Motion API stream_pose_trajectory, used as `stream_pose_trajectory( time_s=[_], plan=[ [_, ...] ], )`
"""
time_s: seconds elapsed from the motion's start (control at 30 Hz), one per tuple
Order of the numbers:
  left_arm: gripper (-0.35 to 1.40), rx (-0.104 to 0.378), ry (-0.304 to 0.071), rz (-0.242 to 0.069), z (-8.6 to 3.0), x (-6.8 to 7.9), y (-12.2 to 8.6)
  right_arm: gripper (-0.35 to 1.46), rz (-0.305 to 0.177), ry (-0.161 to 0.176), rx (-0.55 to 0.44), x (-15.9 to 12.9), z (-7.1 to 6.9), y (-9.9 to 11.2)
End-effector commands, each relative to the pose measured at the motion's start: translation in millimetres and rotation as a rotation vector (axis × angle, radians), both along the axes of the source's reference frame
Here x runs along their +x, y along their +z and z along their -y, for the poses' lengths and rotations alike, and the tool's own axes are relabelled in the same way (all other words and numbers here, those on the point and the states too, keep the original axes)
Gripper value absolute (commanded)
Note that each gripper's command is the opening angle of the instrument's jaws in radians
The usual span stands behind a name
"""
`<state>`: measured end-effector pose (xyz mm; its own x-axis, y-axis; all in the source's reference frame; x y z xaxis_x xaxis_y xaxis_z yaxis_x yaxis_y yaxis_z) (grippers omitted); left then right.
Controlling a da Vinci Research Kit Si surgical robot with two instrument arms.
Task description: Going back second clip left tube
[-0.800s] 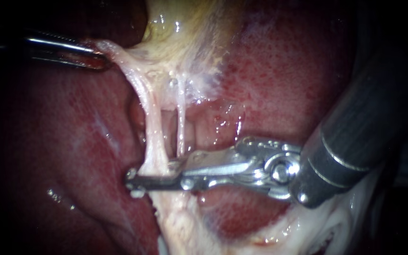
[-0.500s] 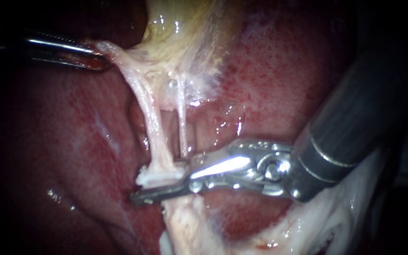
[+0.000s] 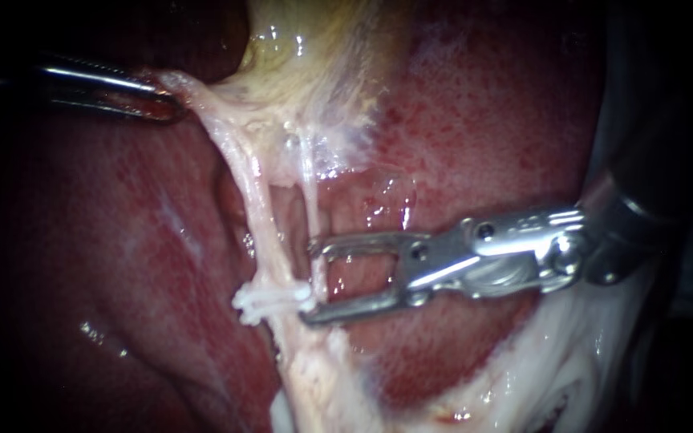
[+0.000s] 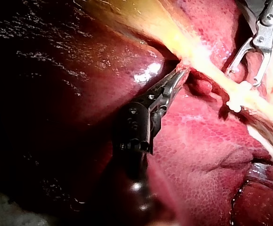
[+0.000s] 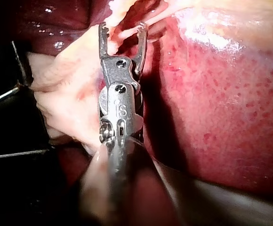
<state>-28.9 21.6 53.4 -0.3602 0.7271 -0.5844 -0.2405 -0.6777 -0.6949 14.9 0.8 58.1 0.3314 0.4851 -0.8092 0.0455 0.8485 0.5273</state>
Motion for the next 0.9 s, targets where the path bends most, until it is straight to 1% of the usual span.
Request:
stream_pose_trajectory(
  time_s=[0.03,0.2,0.4,0.57,0.8,0.9],
  plan=[
    [-0.35,0.0,0.0,0.001,0.0,0.0,0.0,0.5,-0.001,-0.002,-0.015,-0.7,-0.2,-0.4],
    [-0.35,0.0,0.0,0.001,0.0,0.0,0.1,0.5,0.001,-0.003,-0.072,-4.4,-0.8,-1.6],
    [-0.35,-0.003,-0.002,-0.002,0.2,-0.4,0.5,0.5,0.023,-0.019,-0.101,-7.0,-1.7,-2.4],
    [-0.35,-0.014,-0.005,-0.007,1.2,-1.6,2.1,0.5,0.026,-0.019,-0.109,-8.0,-2.2,-2.9],
    [-0.35,-0.025,0.015,-0.008,2.2,-3.0,5.2,0.5,0.027,-0.019,-0.113,-8.6,-2.3,-3.1],
    [-0.35,-0.02,0.018,-0.006,2.6,-3.5,5.8,0.5,0.025,-0.021,-0.118,-8.7,-2.3,-3.1]
  ],
)
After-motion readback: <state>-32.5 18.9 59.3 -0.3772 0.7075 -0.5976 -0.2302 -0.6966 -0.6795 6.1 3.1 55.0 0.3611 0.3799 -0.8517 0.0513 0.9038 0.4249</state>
